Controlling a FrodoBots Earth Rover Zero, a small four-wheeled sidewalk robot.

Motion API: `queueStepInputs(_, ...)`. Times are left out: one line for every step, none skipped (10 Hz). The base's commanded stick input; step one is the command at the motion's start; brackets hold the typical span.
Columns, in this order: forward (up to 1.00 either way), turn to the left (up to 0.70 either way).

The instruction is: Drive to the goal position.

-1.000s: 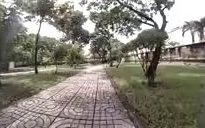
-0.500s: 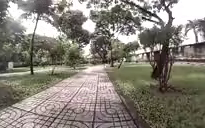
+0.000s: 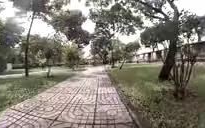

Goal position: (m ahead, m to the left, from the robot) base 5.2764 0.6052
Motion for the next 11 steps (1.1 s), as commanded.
queueStepInputs(1.0, 0.0)
queueStepInputs(1.0, 0.0)
queueStepInputs(1.0, 0.0)
queueStepInputs(1.0, 0.0)
queueStepInputs(1.0, 0.0)
queueStepInputs(1.0, 0.0)
queueStepInputs(1.0, 0.0)
queueStepInputs(1.0, 0.0)
queueStepInputs(1.0, 0.0)
queueStepInputs(1.0, 0.0)
queueStepInputs(1.0, 0.0)
